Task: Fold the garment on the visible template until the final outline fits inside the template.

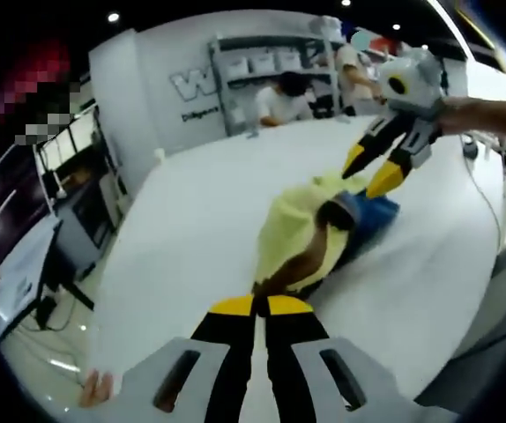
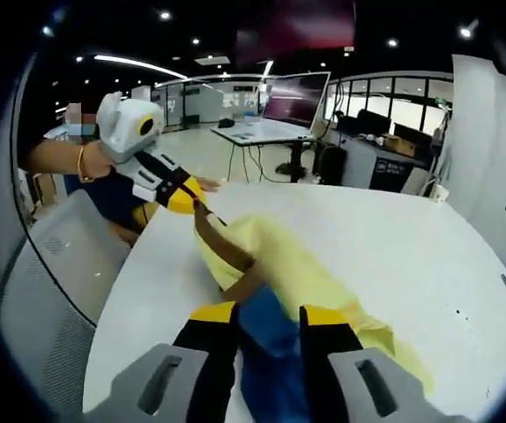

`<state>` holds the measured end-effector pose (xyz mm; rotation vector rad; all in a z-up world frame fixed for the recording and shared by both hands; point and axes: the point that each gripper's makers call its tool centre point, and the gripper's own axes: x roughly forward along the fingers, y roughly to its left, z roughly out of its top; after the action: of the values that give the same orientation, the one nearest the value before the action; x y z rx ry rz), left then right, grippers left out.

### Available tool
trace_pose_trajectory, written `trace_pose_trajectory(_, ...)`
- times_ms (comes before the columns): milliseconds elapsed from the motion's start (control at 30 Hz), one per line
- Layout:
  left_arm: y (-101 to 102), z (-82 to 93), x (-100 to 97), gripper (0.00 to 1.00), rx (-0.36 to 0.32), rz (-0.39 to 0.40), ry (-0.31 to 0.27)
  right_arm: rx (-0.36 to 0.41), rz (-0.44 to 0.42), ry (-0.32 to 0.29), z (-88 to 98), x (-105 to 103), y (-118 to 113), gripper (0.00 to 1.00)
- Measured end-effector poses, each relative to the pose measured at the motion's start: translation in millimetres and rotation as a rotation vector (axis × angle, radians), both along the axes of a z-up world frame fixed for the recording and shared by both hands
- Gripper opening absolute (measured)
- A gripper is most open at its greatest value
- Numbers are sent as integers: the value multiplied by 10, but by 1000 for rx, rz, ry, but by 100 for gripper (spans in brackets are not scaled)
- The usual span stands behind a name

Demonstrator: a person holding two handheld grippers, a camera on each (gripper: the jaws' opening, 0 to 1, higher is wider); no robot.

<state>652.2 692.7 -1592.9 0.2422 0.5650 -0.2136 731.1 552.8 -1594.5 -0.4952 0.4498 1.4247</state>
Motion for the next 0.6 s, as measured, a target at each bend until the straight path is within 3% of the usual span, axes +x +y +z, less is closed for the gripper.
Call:
trace_pose_trajectory(133,8,-16,9,0,-1,-3,2,-16,11,1,-63,27,62,20)
trace_pose_trajectory(167,12,-18,16,0,-1,-2,2,-37,46,8,-141,-13,86,14)
trace_pose_trajectory(267,14,-13,23,0,-18,-2,-1,-52,50,8,-194,-20,77,11)
trace_pose_trajectory(367,20,-15,25,0,-23,2,0,-66,39,18,-197,-28,45,0)
trace_pose_trajectory(600,-14,2,37,0,-49,0,-7,-78,30,37,-225,-95,-19,0)
